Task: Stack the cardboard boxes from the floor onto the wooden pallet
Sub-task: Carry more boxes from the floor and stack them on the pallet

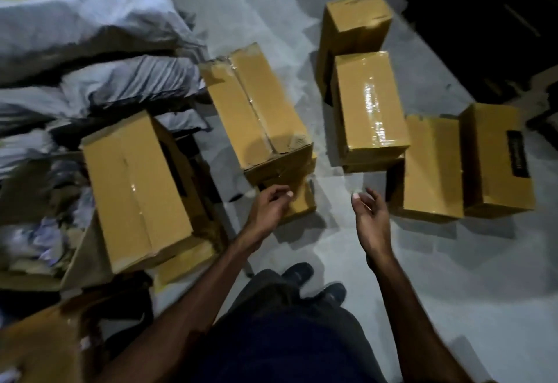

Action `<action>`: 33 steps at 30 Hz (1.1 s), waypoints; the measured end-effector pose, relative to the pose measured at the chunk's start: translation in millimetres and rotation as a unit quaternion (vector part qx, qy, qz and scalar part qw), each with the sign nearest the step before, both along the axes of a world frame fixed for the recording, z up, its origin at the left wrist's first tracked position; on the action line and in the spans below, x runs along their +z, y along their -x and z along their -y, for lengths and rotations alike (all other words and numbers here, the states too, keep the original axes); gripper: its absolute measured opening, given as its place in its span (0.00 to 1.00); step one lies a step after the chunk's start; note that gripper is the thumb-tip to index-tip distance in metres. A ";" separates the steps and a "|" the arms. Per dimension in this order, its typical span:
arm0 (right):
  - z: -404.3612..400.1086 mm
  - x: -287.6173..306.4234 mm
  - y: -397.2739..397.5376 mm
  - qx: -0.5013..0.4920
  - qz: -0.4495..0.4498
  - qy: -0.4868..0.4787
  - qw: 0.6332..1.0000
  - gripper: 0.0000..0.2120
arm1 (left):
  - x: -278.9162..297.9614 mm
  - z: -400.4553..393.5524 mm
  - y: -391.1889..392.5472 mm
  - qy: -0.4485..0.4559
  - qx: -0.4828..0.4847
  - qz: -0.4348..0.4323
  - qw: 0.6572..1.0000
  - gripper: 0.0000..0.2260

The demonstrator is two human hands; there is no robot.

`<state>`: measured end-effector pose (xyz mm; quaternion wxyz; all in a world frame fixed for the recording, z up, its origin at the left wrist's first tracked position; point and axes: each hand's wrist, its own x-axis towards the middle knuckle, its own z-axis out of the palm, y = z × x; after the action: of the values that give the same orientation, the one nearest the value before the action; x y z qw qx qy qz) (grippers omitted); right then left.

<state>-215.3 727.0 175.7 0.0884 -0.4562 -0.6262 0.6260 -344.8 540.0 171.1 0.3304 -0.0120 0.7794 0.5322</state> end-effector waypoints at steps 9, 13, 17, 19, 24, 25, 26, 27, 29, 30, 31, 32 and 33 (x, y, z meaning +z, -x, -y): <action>5.6 -16.1 63.9 0.121 0.002 -0.003 0.993 0.28 | -10.5 48.0 8.6 0.017 0.102 -0.022 0.994 0.16; 14.5 -16.5 113.1 0.171 0.013 -0.024 0.985 0.26 | -16.8 59.2 42.5 0.013 0.157 -0.005 0.987 0.14; 17.3 -30.3 172.6 0.199 0.041 -0.058 0.977 0.28 | -36.2 65.1 94.9 0.004 0.170 0.015 0.985 0.06; 15.3 -38.9 203.8 0.209 0.062 -0.078 0.973 0.30 | -51.2 65.9 127.7 0.000 0.159 0.028 0.987 0.04; 1.8 -63.4 286.8 0.217 0.144 -0.124 0.957 0.30 | -92.4 68.8 224.1 0.025 0.118 0.085 0.989 0.20; -2.6 -70.4 302.8 0.221 0.164 -0.130 0.953 0.30 | -100.5 68.8 244.3 0.032 0.121 0.095 0.988 0.20; -7.5 -76.8 317.5 0.223 0.186 -0.135 0.947 0.30 | -106.5 68.0 263.7 0.038 0.126 0.102 0.986 0.20; -12.1 -82.5 330.6 0.226 0.206 -0.138 0.942 0.31 | -110.6 66.1 281.8 0.045 0.135 0.104 0.984 0.19; -21.8 -97.5 354.9 0.222 0.230 -0.143 0.937 0.32 | -120.8 61.7 313.4 0.063 0.144 0.094 0.983 0.19; -26.7 -106.0 367.0 0.213 0.233 -0.143 0.938 0.30 | -128.2 58.8 327.9 0.071 0.142 0.092 0.983 0.19; -31.4 -113.9 378.1 0.205 0.234 -0.140 0.940 0.27 | -137.2 55.5 340.2 0.072 0.140 0.091 0.983 0.21; -35.8 -122.3 388.7 0.202 0.240 -0.134 0.940 0.25 | -144.8 53.2 350.6 0.072 0.138 0.097 0.983 0.23; -38.1 -128.7 398.7 0.204 0.250 -0.129 0.938 0.24 | -154.1 51.4 359.4 0.075 0.136 0.100 0.983 0.25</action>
<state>-613.9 765.1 47.0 -0.1423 -0.4447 -0.7834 0.4102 -704.2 488.7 17.0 0.3297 -0.1956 0.7711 0.5084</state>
